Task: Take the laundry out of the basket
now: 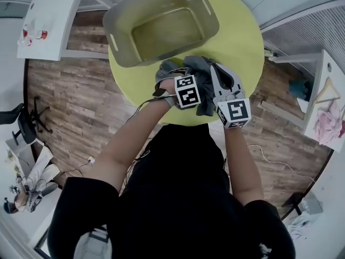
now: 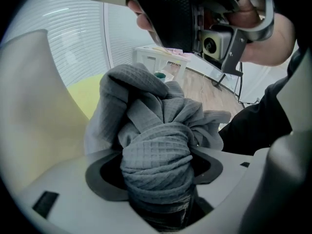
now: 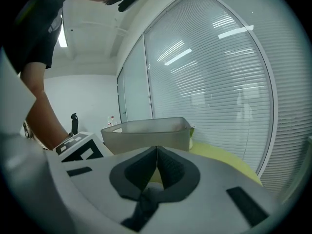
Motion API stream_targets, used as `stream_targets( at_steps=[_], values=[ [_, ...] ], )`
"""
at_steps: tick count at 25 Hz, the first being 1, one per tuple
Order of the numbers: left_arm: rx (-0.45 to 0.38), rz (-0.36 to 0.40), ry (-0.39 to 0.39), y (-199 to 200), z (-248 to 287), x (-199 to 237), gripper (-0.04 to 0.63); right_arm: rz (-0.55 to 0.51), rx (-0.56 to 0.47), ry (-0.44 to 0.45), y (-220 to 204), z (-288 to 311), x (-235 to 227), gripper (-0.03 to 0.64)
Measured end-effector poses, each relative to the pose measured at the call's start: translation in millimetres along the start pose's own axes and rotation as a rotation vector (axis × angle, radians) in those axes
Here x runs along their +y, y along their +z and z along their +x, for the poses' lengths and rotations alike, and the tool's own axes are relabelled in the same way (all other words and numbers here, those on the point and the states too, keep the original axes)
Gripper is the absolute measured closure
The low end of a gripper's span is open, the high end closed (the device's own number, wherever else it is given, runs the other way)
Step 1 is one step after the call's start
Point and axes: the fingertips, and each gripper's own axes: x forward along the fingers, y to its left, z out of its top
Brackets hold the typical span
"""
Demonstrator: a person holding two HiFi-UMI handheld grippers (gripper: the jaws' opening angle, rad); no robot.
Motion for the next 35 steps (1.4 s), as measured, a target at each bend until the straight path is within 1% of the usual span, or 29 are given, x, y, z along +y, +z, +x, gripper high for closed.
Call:
stream_targets(
  at_steps=[5, 10, 15, 22, 30, 35],
  values=[
    [0.013, -0.002, -0.038, -1, 14, 1, 0.256, 0.058, 0.013, -0.015, -23, 8, -11, 0.594],
    [0.034, -0.009, -0.059, -3, 29, 1, 0.255, 0.069, 0.038, -0.026, -35, 11, -18, 0.594],
    [0.05, 0.02, -0.054, -5, 42, -5, 0.255, 0.073, 0.048, -0.016, -39, 9, -18, 0.594],
    [0.064, 0.002, -0.077, -4, 48, -3, 0.247, 0.105, 0.061, -0.018, -54, 4, -21, 0.594],
    [0.064, -0.006, -0.072, -5, 43, -5, 0.224, 0.12, 0.047, -0.019, -50, -4, -21, 0.594],
    [0.036, -0.012, -0.061, 0, 31, -4, 0.215, 0.129, 0.037, -0.028, -45, -11, -25, 0.594]
  ],
)
